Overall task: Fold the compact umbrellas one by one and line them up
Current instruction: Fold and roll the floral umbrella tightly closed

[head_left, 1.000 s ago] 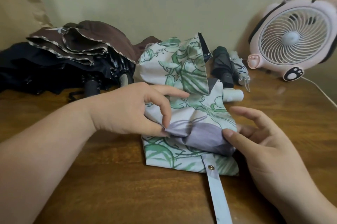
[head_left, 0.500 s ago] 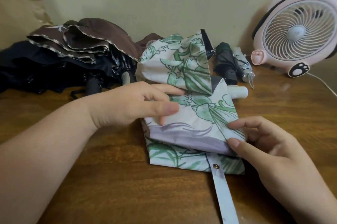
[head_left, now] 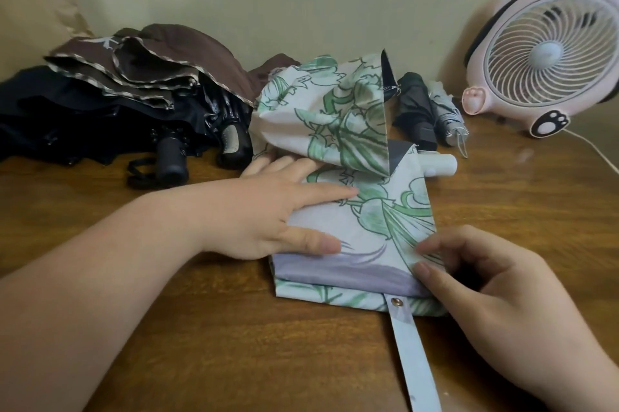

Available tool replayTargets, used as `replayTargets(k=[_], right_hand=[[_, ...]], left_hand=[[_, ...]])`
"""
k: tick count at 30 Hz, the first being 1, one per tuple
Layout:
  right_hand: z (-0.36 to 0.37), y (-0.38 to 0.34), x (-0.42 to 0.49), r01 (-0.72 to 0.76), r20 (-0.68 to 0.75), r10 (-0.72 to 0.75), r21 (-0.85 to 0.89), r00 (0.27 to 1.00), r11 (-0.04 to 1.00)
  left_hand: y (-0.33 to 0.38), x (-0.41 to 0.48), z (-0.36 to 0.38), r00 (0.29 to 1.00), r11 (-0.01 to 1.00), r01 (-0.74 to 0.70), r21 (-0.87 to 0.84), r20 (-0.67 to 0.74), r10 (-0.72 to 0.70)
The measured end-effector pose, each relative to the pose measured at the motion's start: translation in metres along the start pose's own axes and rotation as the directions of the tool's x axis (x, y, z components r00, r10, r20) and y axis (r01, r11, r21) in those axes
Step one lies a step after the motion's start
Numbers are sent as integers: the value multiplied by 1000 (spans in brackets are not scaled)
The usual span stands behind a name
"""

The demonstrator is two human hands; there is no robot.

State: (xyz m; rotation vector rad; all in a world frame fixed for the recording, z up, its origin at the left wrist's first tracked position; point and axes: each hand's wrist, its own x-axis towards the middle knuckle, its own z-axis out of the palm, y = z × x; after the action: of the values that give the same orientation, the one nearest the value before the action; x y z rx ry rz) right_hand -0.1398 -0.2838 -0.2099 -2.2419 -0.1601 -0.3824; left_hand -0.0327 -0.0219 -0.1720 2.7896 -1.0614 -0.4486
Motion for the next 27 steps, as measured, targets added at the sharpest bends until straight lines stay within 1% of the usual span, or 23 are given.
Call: replayTargets(k=[3, 7, 9, 11, 12, 14, 15, 17, 19, 21, 23, 24, 25, 27], right_hand=[[-1, 0, -2, 18, 10, -17, -119, 1000, 993], [-5, 5, -3, 85, 47, -75, -283, 996, 955], [-8, 4, 0, 173, 9, -184, -381, 983, 908], [-10, -9, 6, 312, 0, -348, -442, 938, 841], [-10, -17, 10, 383, 32, -412, -439, 911, 813], [-7, -32, 25, 485, 153, -464, -381, 872, 787], [-5, -38, 36, 502, 221, -451, -357, 865, 787], [3, -43, 66, 485, 328, -379, -354, 865, 800], [11, -41, 99, 444, 381, -290, -424, 878, 790], [20, -33, 124, 449, 415, -240, -534, 878, 717], [26, -25, 135, 460, 402, -246, -627, 882, 628], [28, -21, 134, 458, 380, -263, -644, 887, 613], [30, -16, 132, 457, 366, -279, -639, 888, 619], [32, -5, 126, 466, 388, -270, -616, 881, 635]], left_hand=[[2, 2, 1, 998, 994, 54, 91, 9, -55], [-4, 10, 7, 992, 982, 93, 165, -97, -78], [-6, 12, 9, 988, 979, 101, 180, -131, -78], [-4, 14, 10, 986, 978, 103, 183, -148, -76], [-3, 14, 10, 985, 979, 102, 177, -156, -75], [-2, 16, 8, 978, 986, 97, 137, -195, -69], [-2, 17, 7, 970, 991, 91, 96, -233, -67], [-6, 20, 5, 944, 997, 77, 7, -322, -71], [-10, 24, 5, 933, 995, 99, 13, -348, -88], [-9, 26, 7, 947, 987, 137, 84, -302, -106], [-7, 26, 9, 960, 983, 156, 92, -249, -129], [-7, 26, 10, 964, 983, 158, 91, -231, -134], [-6, 25, 10, 966, 982, 160, 97, -220, -135], [-8, 24, 11, 972, 980, 163, 111, -187, -140]])
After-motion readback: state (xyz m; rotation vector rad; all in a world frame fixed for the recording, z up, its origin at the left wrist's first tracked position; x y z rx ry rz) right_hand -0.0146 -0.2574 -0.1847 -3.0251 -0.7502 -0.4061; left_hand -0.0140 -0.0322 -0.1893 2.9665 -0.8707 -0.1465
